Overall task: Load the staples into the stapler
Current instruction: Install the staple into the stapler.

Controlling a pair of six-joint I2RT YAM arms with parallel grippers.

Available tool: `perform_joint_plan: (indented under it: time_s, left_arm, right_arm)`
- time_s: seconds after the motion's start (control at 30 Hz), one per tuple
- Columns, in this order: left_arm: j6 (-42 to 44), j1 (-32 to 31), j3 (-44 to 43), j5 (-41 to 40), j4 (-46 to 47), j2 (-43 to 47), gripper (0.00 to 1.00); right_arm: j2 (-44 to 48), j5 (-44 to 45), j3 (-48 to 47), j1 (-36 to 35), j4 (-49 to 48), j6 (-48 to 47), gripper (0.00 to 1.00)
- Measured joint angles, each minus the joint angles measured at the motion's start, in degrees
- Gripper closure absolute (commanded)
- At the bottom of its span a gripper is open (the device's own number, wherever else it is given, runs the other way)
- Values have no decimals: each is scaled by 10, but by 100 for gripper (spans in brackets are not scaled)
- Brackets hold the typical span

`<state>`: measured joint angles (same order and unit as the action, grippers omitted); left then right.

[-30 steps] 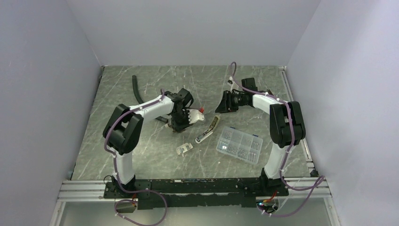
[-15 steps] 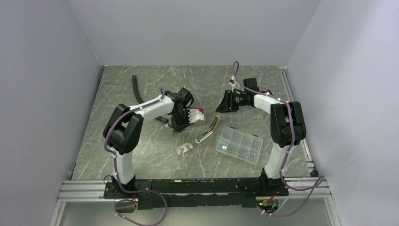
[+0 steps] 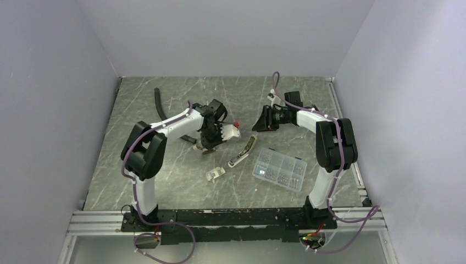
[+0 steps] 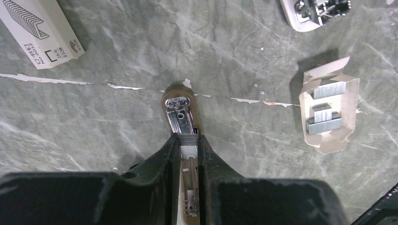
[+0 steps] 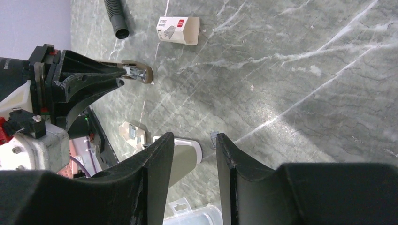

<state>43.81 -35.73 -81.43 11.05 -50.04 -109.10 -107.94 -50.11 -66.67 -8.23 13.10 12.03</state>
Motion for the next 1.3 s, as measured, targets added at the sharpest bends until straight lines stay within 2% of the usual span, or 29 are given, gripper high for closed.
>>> perform_joint_plan:
  time_s: [0.47,1.3]
  left_arm:
    - [-13,0,-6,-5,0,-33,90]
    - [-54,0,-11,-12,-1,-31,91]
  right_arm:
    - [-3,-6,3,2,-3,2,59]
    - [-4,-14,5,3,-3,2,60]
